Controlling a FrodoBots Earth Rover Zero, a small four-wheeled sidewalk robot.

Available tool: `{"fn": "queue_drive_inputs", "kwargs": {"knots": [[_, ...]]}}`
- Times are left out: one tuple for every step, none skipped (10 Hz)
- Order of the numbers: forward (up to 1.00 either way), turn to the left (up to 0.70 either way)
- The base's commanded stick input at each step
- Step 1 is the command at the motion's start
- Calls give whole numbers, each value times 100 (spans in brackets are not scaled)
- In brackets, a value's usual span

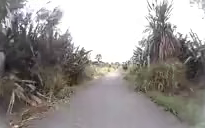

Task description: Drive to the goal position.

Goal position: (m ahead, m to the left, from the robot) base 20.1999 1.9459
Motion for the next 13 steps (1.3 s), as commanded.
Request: {"fn": "queue_drive_inputs", "kwargs": {"knots": [[100,0],[100,0],[100,0],[100,0],[100,0],[100,-12],[100,-23],[100,-34],[100,-40],[100,-40],[100,-40],[100,-40],[100,-40]]}}
